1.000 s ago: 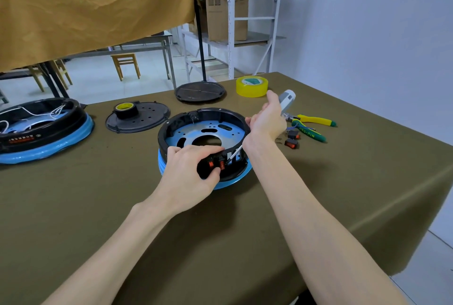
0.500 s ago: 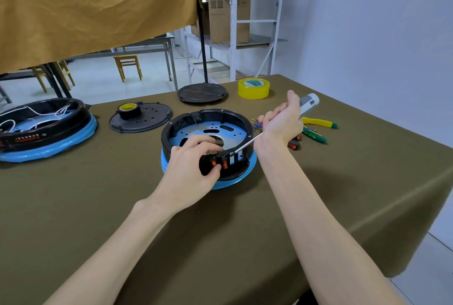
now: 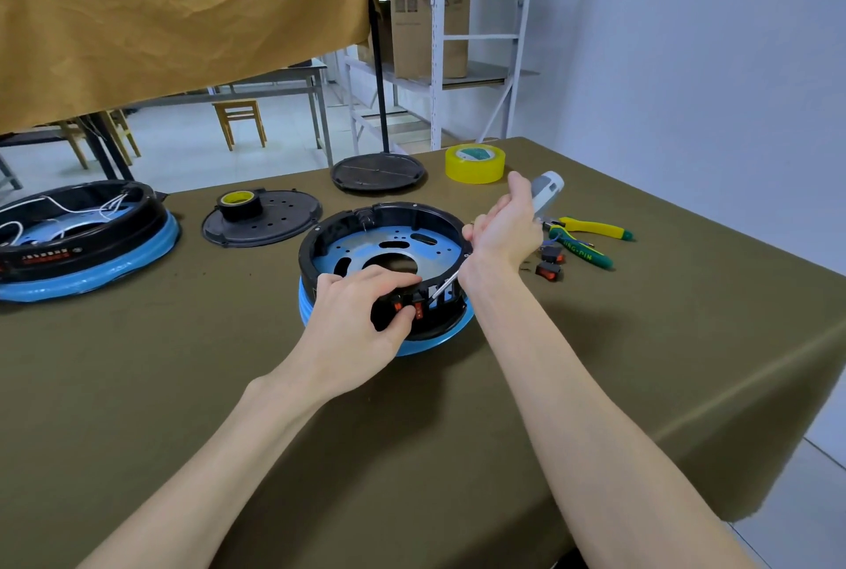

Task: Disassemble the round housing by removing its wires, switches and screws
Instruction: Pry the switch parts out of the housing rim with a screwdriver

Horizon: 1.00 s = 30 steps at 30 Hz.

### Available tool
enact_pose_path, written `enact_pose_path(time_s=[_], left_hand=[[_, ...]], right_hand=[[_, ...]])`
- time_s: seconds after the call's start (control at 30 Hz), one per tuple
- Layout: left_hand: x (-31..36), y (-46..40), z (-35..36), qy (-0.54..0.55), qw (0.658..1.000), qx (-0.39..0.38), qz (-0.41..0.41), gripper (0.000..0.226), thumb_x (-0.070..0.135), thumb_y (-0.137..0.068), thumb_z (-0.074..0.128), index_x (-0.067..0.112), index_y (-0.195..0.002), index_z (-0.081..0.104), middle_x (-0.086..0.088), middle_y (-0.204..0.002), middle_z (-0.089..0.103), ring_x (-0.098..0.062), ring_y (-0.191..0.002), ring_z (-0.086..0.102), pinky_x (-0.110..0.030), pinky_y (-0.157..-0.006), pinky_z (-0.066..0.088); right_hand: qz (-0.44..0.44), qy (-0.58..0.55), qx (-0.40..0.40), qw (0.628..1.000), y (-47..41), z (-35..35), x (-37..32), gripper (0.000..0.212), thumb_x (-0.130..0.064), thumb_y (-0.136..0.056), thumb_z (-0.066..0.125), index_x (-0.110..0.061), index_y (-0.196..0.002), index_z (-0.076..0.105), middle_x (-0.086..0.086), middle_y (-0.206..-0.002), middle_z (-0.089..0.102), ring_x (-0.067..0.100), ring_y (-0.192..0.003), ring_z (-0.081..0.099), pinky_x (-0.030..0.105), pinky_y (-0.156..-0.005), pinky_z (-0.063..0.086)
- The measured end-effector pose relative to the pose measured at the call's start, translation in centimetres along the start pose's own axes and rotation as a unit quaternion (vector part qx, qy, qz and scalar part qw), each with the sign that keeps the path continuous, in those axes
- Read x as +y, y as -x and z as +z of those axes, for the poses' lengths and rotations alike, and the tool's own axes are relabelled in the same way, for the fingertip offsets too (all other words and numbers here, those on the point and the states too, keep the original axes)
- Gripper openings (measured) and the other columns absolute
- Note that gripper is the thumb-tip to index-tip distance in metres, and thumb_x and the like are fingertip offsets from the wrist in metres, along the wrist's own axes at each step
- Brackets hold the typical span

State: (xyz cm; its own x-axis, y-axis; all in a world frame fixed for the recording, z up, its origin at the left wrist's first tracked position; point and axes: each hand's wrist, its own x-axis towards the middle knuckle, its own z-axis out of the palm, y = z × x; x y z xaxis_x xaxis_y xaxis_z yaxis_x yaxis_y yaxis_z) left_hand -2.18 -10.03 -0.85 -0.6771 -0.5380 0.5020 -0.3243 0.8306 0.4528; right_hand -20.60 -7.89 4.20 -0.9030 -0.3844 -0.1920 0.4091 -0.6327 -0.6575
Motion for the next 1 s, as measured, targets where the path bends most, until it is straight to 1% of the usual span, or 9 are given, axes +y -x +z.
enact_pose_path(time_s=[0.1, 0.33, 0.47, 0.57, 0.63, 0.7, 0.8, 0.87, 1.0], left_hand=[[0.1, -0.1, -0.1, -0.001, 1.0, -0.009, 0.0, 0.039, 0.02, -0.094, 0.068, 0.032, -0.131, 0.068, 0.019, -0.114, 0.068, 0.004, -0.098, 0.053, -0.036, -0.097, 0.033], [0.1, -0.1, -0.1, 0.005, 1.0, -0.007, 0.0, 0.041, 0.016, -0.092, 0.068, 0.029, -0.132, 0.069, 0.016, -0.113, 0.07, -0.004, -0.098, 0.057, -0.039, -0.097, 0.034], [0.3, -0.1, -0.2, 0.005, 1.0, 0.001, 0.004, 0.041, 0.019, -0.092, 0.069, 0.029, -0.131, 0.07, 0.017, -0.114, 0.071, -0.001, -0.1, 0.057, -0.035, -0.097, 0.033], [0.2, 0.1, -0.4, 0.0, 1.0, 0.003, 0.012, 0.041, 0.021, -0.092, 0.07, 0.03, -0.132, 0.069, 0.019, -0.112, 0.071, 0.003, -0.096, 0.055, -0.022, -0.095, 0.03], [0.1, 0.1, -0.5, -0.006, 1.0, 0.003, 0.013, 0.041, 0.022, -0.092, 0.071, 0.029, -0.133, 0.069, 0.019, -0.113, 0.071, 0.004, -0.094, 0.054, -0.017, -0.095, 0.028], [0.1, 0.1, -0.5, -0.013, 1.0, 0.005, 0.017, 0.041, 0.026, -0.092, 0.07, 0.029, -0.133, 0.069, 0.019, -0.115, 0.071, 0.002, -0.097, 0.056, -0.016, -0.095, 0.028], [0.6, 0.3, -0.4, -0.028, 0.999, 0.003, 0.018, 0.051, 0.051, -0.09, 0.061, 0.034, -0.138, 0.062, 0.02, -0.128, 0.065, -0.001, -0.114, 0.056, -0.026, -0.099, 0.031], [1.2, 0.6, -0.2, -0.027, 0.999, 0.001, 0.016, 0.059, 0.065, -0.087, 0.055, 0.04, -0.14, 0.057, 0.024, -0.141, 0.055, 0.0, -0.127, 0.047, -0.034, -0.108, 0.027], [2.7, 1.0, 0.4, -0.019, 0.999, 0.026, 0.038, 0.048, 0.07, -0.089, 0.051, 0.038, -0.117, 0.073, 0.026, -0.129, 0.062, -0.002, -0.134, 0.044, -0.044, -0.117, 0.02]], right_hand=[[0.012, 0.029, 0.003, 0.999, -0.1, 0.4, 0.2, 0.03, -0.029, -0.085, 0.072, -0.019, -0.078, 0.045, -0.009, -0.05, 0.033, 0.011, -0.044, 0.025, 0.025, -0.04, 0.026], [0.009, 0.153, 0.01, 0.988, 0.6, 1.7, 0.4, 0.026, -0.03, -0.082, 0.072, -0.017, -0.077, 0.05, -0.002, -0.067, 0.044, 0.014, -0.058, 0.039, 0.03, -0.056, 0.033], [0.032, 0.122, 0.003, 0.992, 0.3, 1.1, -0.1, 0.03, -0.031, -0.083, 0.072, -0.016, -0.079, 0.046, 0.0, -0.066, 0.037, 0.014, -0.055, 0.032, 0.03, -0.052, 0.029], [0.001, 0.154, -0.054, 0.987, 0.4, 0.3, -0.9, 0.04, -0.048, -0.089, 0.072, -0.015, -0.083, 0.051, -0.005, -0.05, 0.041, 0.009, -0.042, 0.038, 0.023, -0.044, 0.035], [-0.044, 0.216, -0.096, 0.971, 0.4, -0.3, -1.5, 0.051, -0.063, -0.092, 0.06, -0.015, -0.078, 0.051, -0.006, -0.05, 0.044, 0.007, -0.044, 0.042, 0.023, -0.051, 0.04], [-0.06, 0.281, -0.105, 0.952, 0.3, -1.2, -2.5, 0.058, -0.069, -0.095, 0.047, -0.016, -0.075, 0.053, -0.003, -0.06, 0.05, 0.01, -0.056, 0.048, 0.028, -0.06, 0.042], [-0.057, 0.343, -0.079, 0.934, 0.1, -2.6, -4.1, 0.057, -0.069, -0.097, 0.042, -0.018, -0.079, 0.059, -0.002, -0.07, 0.052, 0.013, -0.06, 0.05, 0.028, -0.053, 0.04], [-0.055, 0.345, -0.064, 0.935, 0.2, -3.5, -4.6, 0.049, -0.062, -0.099, 0.044, -0.018, -0.084, 0.059, -0.001, -0.073, 0.053, 0.011, -0.057, 0.052, 0.025, -0.048, 0.041], [-0.025, 0.292, -0.067, 0.954, 1.1, -4.8, -4.9, 0.032, -0.051, -0.1, 0.054, -0.02, -0.093, 0.053, 0.002, -0.066, 0.055, 0.009, -0.039, 0.048, 0.02, -0.038, 0.039]])
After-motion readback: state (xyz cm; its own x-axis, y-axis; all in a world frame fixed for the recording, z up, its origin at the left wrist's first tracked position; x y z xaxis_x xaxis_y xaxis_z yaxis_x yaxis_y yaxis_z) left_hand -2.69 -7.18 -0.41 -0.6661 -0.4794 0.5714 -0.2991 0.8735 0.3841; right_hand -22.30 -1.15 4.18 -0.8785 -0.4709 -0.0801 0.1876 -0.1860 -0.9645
